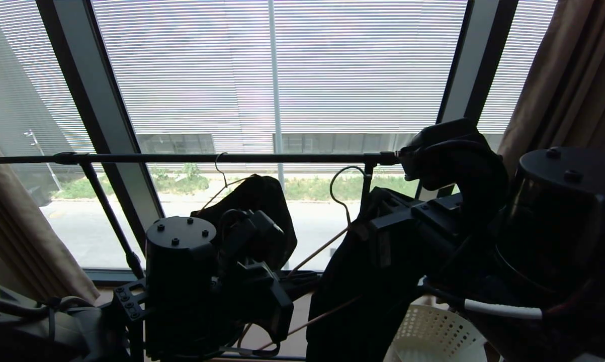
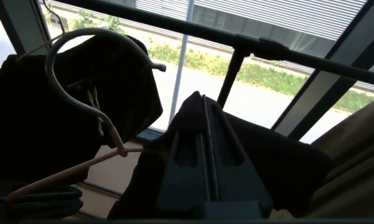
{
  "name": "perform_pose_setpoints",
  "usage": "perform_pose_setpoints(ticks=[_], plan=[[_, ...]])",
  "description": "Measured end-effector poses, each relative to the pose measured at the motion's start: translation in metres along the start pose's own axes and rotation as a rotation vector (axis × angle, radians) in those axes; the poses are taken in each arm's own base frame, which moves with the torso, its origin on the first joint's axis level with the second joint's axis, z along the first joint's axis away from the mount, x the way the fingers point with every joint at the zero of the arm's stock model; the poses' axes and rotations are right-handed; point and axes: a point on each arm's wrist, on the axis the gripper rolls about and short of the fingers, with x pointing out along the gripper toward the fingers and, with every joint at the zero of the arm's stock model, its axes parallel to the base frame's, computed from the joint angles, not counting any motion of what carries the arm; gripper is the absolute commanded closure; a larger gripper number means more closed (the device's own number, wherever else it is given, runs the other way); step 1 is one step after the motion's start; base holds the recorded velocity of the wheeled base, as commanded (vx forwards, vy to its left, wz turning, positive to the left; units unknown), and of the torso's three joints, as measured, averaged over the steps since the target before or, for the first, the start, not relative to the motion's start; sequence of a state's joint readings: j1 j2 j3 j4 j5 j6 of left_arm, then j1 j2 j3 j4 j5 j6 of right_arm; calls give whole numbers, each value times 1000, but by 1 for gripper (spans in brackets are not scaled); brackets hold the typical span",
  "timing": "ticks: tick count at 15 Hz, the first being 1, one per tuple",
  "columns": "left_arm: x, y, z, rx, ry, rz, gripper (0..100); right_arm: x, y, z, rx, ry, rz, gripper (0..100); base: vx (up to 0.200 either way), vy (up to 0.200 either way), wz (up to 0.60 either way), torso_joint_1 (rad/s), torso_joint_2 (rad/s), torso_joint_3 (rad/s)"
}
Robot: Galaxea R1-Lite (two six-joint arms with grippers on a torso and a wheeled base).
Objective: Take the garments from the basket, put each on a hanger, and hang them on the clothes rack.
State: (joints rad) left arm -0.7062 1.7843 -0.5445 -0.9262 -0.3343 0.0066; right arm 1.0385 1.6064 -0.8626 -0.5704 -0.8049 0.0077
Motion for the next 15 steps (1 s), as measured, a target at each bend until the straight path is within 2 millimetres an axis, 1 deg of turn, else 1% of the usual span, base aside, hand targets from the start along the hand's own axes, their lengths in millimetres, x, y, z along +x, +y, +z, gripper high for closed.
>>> perform_pose_setpoints(ticks=[4,7,8,10,15], plan=[[0,0,1,1,-4,2,100,-8,8,-1,-3,-3,38,100,0,0,0,0,0,0],[-4,3,3,1,-12,12,100,-7,6,-5,24,9,31,100,0,0,0,0,0,0],[-5,3,3,2,-15,14,100,-5,3,-6,27,11,17,0,0,0,0,0,0,0],[-11,1,5,5,-26,15,100,1,-4,-6,33,15,-14,0,0,0,0,0,0,0],[-21,-2,5,13,-50,15,100,9,-13,-4,42,14,-56,0,0,0,0,0,0,0]])
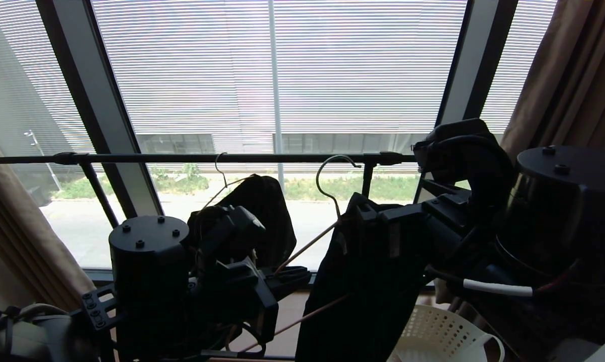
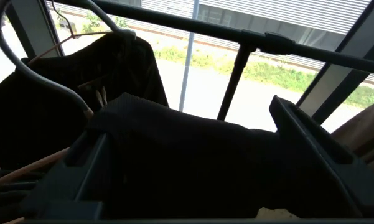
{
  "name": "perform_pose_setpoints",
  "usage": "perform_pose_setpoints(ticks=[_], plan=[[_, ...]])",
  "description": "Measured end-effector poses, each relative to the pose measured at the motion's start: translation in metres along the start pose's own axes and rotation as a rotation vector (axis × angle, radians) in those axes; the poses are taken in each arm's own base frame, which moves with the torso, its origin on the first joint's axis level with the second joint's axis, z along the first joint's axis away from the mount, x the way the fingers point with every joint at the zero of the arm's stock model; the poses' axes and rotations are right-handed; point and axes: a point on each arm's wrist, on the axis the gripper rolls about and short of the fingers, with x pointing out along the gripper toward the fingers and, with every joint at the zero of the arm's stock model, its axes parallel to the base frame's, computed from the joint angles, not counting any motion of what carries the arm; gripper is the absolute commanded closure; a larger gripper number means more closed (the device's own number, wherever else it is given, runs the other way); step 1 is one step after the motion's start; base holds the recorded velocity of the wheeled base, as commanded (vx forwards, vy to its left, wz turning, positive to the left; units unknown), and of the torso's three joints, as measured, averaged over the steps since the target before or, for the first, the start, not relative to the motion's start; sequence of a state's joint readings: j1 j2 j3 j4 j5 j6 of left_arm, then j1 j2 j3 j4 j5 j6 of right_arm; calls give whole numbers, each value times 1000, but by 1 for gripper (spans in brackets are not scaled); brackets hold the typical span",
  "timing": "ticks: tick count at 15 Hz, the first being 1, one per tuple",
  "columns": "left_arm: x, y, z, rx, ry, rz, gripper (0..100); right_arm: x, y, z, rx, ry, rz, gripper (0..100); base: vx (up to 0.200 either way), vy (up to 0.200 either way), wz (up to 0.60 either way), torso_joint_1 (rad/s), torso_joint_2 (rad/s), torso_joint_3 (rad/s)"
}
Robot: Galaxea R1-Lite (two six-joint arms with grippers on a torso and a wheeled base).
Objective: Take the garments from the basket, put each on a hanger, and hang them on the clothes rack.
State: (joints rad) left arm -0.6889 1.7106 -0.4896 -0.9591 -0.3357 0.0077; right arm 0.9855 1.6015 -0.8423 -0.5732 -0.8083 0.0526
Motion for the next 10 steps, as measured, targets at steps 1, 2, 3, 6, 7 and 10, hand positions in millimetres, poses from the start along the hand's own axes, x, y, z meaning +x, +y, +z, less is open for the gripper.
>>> perform_pose_setpoints(ticks=[1,2,3,6,7,10], plan=[[-2,-1,0,4,-12,0,100,1,0,-1,-2,2,-1,0,0,0,0,0,0,0],[-3,-1,0,10,-28,0,100,2,1,-1,-4,4,-3,0,0,0,0,0,0,0],[-5,-2,-1,10,-31,0,100,3,2,-1,-6,5,-5,0,0,0,0,0,0,0],[-9,0,-3,7,-29,11,100,5,4,-2,-8,7,-3,0,0,0,0,0,0,0],[-10,3,-3,5,-31,21,100,4,4,-2,-10,8,-2,0,0,0,0,0,0,0],[-11,12,0,1,-45,54,100,3,4,-4,-15,10,1,0,0,0,0,0,0,0]])
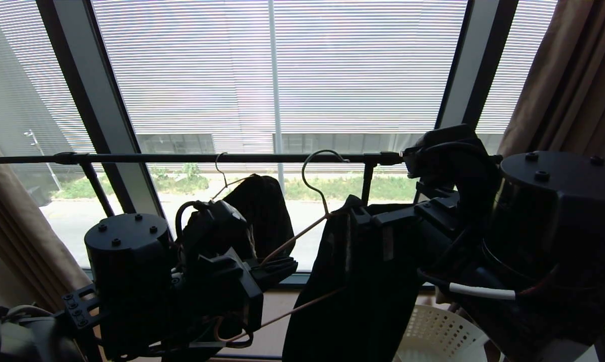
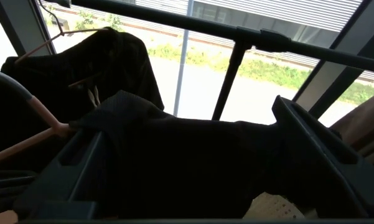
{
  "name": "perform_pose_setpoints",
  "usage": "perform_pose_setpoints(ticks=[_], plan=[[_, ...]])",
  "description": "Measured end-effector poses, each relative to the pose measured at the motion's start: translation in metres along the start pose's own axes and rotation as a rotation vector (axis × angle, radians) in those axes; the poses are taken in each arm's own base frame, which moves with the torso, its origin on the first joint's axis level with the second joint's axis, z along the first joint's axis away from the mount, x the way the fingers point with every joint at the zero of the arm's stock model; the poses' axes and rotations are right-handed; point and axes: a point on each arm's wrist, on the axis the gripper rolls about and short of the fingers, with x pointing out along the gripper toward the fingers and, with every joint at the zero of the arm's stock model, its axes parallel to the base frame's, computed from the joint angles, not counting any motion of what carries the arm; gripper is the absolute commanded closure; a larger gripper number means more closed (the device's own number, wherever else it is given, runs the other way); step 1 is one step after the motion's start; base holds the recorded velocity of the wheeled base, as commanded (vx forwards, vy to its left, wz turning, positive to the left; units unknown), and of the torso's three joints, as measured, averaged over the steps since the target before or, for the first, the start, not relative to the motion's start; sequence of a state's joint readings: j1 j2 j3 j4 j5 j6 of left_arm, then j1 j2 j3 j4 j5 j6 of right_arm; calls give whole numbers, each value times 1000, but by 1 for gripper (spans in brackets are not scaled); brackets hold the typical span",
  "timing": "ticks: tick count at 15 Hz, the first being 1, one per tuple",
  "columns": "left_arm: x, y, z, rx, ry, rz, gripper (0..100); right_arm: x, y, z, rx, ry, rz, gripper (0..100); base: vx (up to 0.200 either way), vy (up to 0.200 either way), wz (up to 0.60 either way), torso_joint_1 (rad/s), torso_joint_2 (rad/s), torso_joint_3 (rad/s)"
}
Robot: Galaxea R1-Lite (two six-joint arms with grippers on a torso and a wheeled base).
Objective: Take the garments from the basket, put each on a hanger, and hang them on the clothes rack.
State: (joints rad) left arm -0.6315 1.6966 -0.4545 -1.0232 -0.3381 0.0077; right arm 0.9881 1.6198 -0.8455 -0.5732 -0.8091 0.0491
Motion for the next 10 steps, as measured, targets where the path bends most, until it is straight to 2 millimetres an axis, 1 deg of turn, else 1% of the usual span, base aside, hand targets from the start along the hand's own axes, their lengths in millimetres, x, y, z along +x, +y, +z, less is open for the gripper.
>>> perform_pose_setpoints(ticks=[4,10], plan=[[2,3,-1,-2,0,8,100,-2,-1,3,-11,-7,2,0,0,0,0,0,0,0],[9,3,-2,-1,6,1,100,-2,-1,12,-92,-15,26,0,0,0,0,0,0,0]])
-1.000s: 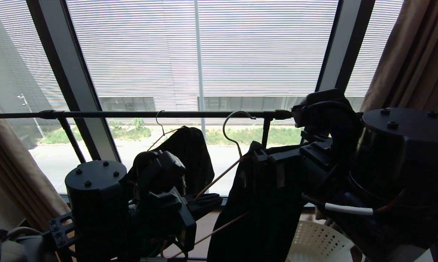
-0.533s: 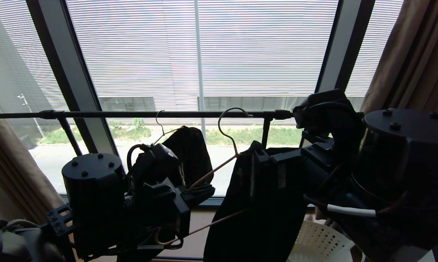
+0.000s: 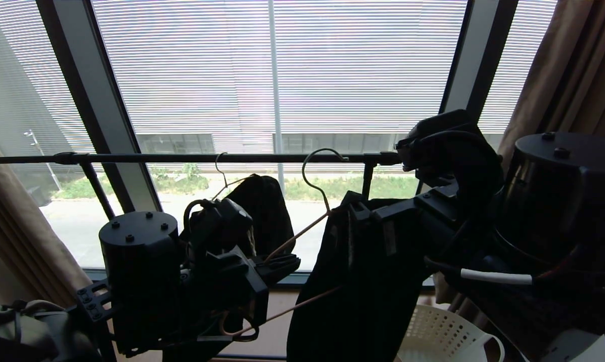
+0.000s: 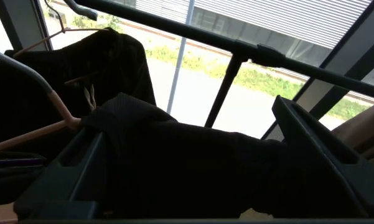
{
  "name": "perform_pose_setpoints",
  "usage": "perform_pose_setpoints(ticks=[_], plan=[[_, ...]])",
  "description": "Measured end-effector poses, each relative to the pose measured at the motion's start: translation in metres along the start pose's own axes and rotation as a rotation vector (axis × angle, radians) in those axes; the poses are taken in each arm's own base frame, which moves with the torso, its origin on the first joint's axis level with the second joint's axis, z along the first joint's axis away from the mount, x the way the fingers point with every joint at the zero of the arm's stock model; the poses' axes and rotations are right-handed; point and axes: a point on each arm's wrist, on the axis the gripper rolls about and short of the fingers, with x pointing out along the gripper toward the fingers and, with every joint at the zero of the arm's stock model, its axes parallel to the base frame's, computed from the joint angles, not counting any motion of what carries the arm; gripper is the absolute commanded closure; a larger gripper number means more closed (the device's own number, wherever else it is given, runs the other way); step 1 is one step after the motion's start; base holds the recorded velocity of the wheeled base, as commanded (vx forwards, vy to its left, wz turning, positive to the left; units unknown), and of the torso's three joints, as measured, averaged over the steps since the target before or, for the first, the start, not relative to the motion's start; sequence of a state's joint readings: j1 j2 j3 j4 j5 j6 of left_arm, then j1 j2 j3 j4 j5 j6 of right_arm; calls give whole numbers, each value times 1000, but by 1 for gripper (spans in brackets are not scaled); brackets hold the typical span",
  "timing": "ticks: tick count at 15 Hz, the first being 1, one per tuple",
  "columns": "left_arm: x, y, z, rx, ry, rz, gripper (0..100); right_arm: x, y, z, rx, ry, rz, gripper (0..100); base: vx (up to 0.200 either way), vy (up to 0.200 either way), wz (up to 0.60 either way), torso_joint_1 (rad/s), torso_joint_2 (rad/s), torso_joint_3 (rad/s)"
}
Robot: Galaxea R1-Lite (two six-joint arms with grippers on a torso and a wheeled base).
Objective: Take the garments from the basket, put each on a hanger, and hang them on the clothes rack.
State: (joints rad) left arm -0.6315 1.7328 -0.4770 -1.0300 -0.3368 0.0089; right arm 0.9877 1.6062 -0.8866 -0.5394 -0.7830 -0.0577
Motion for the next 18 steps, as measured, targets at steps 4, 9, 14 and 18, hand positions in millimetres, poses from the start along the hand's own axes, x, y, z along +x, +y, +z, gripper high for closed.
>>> perform_pose_setpoints(ticks=[4,9,14,18], plan=[[3,2,-1,-2,5,5,100,-4,-3,-2,-49,47,14,0,0,0,0,0,0,0],[10,7,-3,-7,10,14,100,-11,-10,4,-45,44,19,0,0,0,0,0,0,0],[13,10,2,-4,-5,19,100,-16,-9,-6,-62,60,34,0,0,0,0,0,0,0],[12,9,3,7,-35,16,100,-22,-13,-12,-70,70,72,0,0,0,0,0,0,0]])
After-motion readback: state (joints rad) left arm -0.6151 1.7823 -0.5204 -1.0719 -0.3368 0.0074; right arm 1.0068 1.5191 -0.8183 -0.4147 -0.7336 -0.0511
